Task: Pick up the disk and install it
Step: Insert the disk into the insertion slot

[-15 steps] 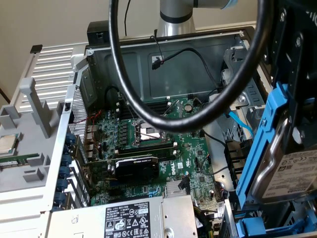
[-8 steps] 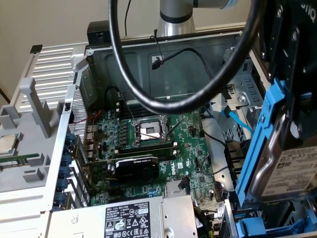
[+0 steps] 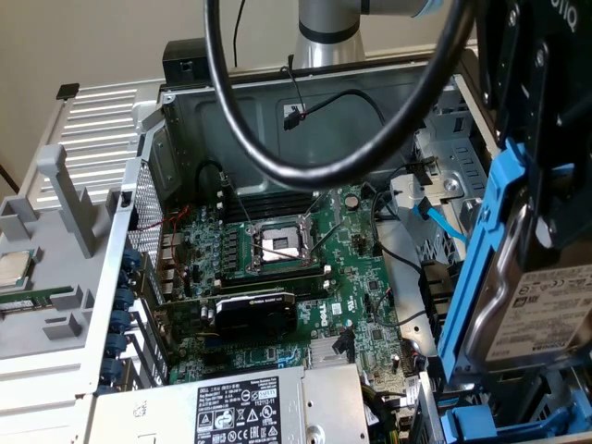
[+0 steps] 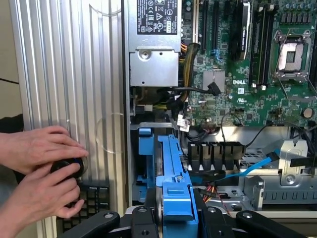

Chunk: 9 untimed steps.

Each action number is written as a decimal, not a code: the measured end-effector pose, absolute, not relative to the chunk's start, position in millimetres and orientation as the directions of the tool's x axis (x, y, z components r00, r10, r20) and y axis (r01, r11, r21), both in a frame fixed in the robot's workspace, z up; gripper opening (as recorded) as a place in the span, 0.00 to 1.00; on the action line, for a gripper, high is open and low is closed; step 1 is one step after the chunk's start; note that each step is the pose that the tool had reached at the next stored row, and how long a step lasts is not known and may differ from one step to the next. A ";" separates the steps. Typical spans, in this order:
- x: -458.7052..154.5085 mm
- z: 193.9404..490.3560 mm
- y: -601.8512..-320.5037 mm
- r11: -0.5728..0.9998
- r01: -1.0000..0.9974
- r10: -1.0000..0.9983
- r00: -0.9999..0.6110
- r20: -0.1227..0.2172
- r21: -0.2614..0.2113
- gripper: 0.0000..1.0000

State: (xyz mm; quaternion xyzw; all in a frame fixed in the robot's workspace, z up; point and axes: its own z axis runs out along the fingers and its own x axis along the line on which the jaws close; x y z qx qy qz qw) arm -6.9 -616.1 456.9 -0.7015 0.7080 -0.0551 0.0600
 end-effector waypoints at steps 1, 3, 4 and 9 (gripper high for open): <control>-7.3 456.7 -616.1 0.009 -0.987 -1.000 -0.009 -0.006 -0.162 0.37; -8.4 455.6 -616.0 0.009 -0.987 -1.000 -0.009 -0.003 -0.162 0.37; -8.5 455.1 -616.1 0.009 -0.987 -1.000 -0.008 -0.002 -0.162 0.37; -8.8 452.5 -615.9 0.008 -0.987 -1.000 -0.009 0.003 -0.162 0.37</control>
